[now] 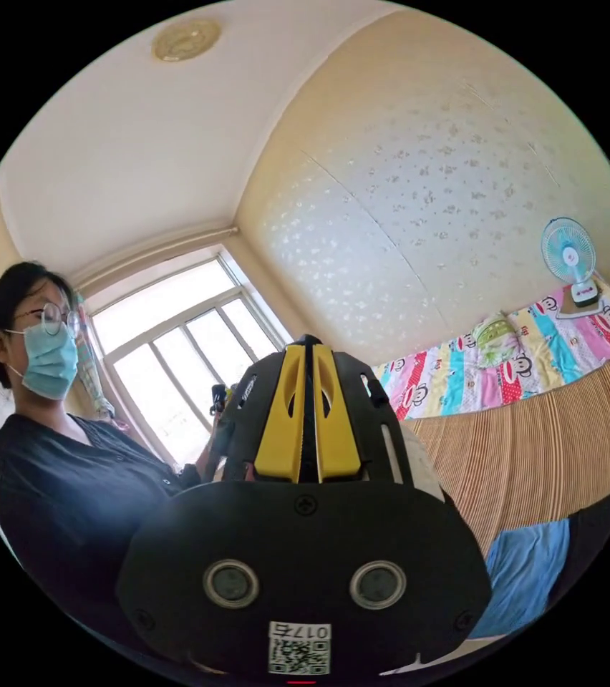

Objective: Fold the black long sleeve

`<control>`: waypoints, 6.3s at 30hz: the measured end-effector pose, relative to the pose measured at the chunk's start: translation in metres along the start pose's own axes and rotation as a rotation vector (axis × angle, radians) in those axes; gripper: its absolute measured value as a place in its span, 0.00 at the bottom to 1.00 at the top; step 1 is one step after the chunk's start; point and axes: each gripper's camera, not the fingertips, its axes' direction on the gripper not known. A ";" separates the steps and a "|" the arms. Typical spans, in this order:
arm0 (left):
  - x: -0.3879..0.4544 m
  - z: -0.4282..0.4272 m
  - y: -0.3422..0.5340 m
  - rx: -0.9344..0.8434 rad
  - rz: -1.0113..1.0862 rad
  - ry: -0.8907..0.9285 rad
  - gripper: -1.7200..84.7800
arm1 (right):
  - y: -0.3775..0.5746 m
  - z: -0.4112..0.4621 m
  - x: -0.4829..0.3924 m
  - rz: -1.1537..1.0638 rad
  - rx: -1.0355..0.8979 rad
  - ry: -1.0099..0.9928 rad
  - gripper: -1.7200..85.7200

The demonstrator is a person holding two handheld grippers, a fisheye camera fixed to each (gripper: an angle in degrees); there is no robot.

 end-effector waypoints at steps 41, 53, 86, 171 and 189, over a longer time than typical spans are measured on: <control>-0.417 0.041 0.289 -0.307 -0.919 -0.894 0.14 | 0.119 0.197 0.429 0.409 -1.095 0.631 0.12; -0.437 0.026 0.308 -0.430 -1.008 -0.733 0.07 | 0.064 0.164 0.386 0.463 -1.221 0.565 0.06; -0.428 0.153 0.279 -0.238 -0.834 -0.273 0.12 | -0.096 -0.051 0.406 0.628 -0.922 0.902 0.06; -0.472 -0.167 0.298 0.601 -0.901 -0.642 0.05 | 0.011 0.045 0.436 0.708 -0.606 0.355 0.10; -0.497 -0.188 0.276 0.776 -0.932 -0.297 0.06 | -0.056 0.156 0.545 0.676 -0.628 0.621 0.04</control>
